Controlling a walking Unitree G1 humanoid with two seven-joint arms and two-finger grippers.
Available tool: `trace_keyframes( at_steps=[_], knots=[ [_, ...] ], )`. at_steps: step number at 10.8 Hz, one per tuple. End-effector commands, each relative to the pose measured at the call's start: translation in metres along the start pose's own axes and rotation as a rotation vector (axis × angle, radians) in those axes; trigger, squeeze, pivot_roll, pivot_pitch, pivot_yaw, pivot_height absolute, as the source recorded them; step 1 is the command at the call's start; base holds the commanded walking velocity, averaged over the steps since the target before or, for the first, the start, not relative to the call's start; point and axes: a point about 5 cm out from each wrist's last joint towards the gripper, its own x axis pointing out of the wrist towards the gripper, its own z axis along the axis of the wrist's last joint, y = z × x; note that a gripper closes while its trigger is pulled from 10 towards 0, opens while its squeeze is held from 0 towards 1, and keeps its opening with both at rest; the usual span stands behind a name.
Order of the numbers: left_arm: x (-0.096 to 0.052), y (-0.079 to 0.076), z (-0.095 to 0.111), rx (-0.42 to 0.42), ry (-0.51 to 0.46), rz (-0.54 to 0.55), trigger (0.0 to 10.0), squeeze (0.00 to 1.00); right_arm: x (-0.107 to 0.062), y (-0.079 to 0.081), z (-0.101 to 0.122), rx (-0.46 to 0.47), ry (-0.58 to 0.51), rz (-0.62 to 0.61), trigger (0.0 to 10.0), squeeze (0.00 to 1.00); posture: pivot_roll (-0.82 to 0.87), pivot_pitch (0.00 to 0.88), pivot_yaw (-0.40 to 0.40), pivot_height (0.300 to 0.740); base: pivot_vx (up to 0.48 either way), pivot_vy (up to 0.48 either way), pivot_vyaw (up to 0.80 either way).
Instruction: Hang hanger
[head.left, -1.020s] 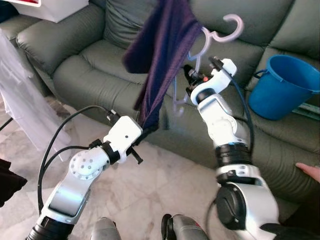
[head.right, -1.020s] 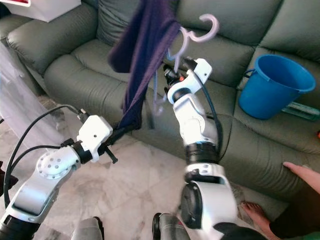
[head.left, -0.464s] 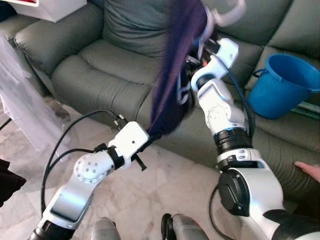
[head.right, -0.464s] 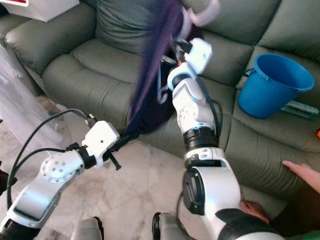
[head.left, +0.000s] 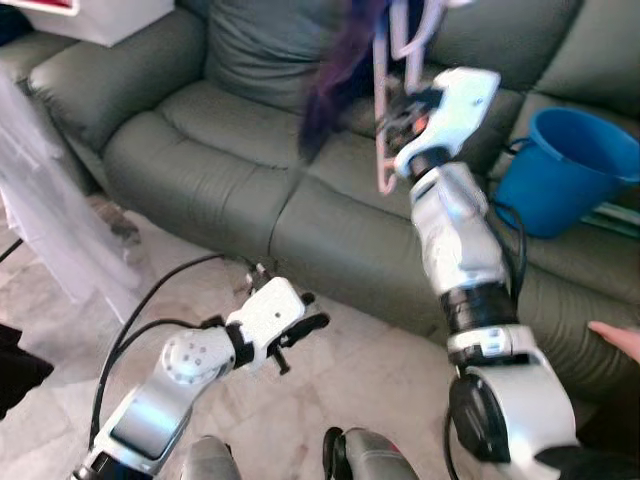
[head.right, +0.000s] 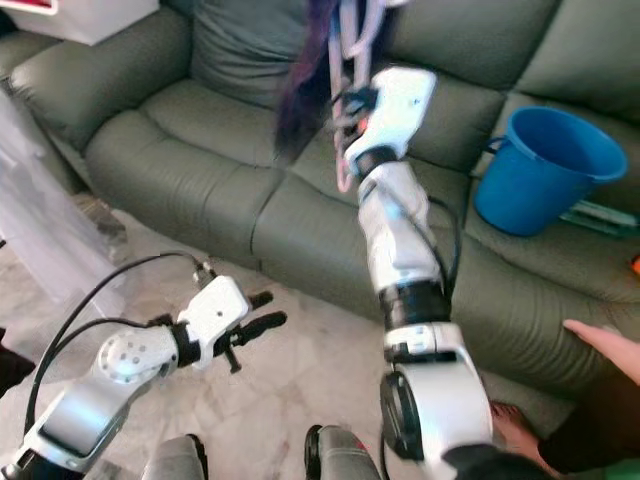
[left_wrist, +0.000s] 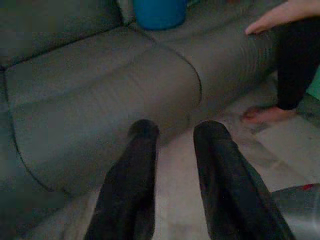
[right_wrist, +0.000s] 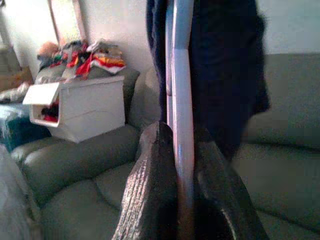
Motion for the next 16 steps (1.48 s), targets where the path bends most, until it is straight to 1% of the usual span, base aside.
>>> trace_keyframes(
  at_steps=[1,2,3,4,5,6,7,8,9,10,11,12,13,14,16],
  knots=[
    [-0.001,0.000,-0.003,0.006,0.013,0.011,10.0,1.00,-0.003,0.003,0.010,-0.077,-0.057,0.056,10.0,0.00,-0.04,0.127,-0.082,0.740,0.000,0.000,0.00],
    [-0.005,0.011,-0.006,0.026,0.024,0.063,10.0,1.00,-0.014,0.001,0.002,-0.116,-0.037,0.075,10.0,0.00,-0.03,0.127,-0.083,0.740,0.000,0.000,0.00],
    [-0.011,0.024,-0.007,0.042,0.022,0.130,10.0,1.00,-0.027,-0.002,-0.008,-0.175,-0.011,0.100,10.0,0.00,-0.03,0.127,-0.083,0.740,0.000,0.000,0.00],
    [-0.015,0.035,-0.007,0.060,0.021,0.182,10.0,1.00,-0.036,-0.004,-0.013,-0.197,0.006,0.109,10.0,0.00,-0.03,0.127,-0.083,0.740,0.000,0.000,0.00],
    [-0.022,0.058,-0.004,0.088,0.003,0.294,10.0,1.00,-0.051,-0.005,-0.022,-0.232,0.037,0.135,10.0,0.00,-0.03,0.127,-0.083,0.740,0.000,0.000,0.00],
    [-0.026,0.069,-0.001,0.108,-0.014,0.353,10.0,1.00,-0.057,-0.006,-0.025,-0.244,0.057,0.149,10.0,0.00,-0.03,0.127,-0.083,0.740,0.000,0.000,0.00],
    [-0.035,0.091,0.012,0.153,-0.082,0.469,10.0,1.00,-0.074,-0.008,-0.033,-0.248,0.117,0.215,10.0,0.00,-0.04,0.129,-0.083,0.740,0.000,0.000,0.00],
    [-0.041,0.101,0.021,0.186,-0.129,0.511,10.0,1.00,-0.088,-0.013,-0.042,-0.266,0.173,0.270,10.0,0.00,-0.04,0.129,-0.083,0.740,0.000,0.000,0.00],
    [-0.045,0.104,0.026,0.212,-0.141,0.495,10.0,1.00,-0.104,-0.024,-0.051,-0.310,0.240,0.316,10.0,0.00,-0.04,0.128,-0.082,0.740,0.000,0.000,0.00],
    [-0.048,0.105,0.028,0.246,-0.162,0.503,10.0,1.00,-0.112,-0.029,-0.057,-0.332,0.280,0.353,10.0,0.00,-0.04,0.127,-0.081,0.740,0.000,0.000,0.00],
    [-0.049,0.106,0.026,0.283,-0.157,0.498,10.0,1.00,-0.117,-0.032,-0.063,-0.310,0.333,0.384,10.0,0.00,-0.04,0.124,-0.080,0.740,0.000,0.000,0.00],
    [-0.050,0.104,0.022,0.353,-0.133,0.484,10.0,1.00,-0.122,-0.035,-0.065,-0.335,0.363,0.462,10.0,0.00,-0.03,0.123,-0.079,0.740,0.000,0.000,0.00],
    [-0.050,0.098,0.015,0.427,-0.101,0.433,10.0,1.00,-0.126,-0.039,-0.066,-0.344,0.400,0.532,10.0,0.00,-0.03,0.126,-0.079,0.740,0.000,0.000,0.00],
    [-0.052,0.092,0.007,0.461,-0.082,0.373,10.0,1.00,-0.133,-0.044,-0.068,-0.317,0.451,0.611,10.0,0.00,-0.03,0.126,-0.079,0.740,0.000,0.000,0.00],
    [-0.050,0.090,0.002,0.514,-0.063,0.305,10.0,1.00,-0.144,-0.051,-0.070,-0.335,0.526,0.766,10.0,0.00,-0.03,0.125,-0.076,0.740,0.000,0.000,0.00]
  ],
)
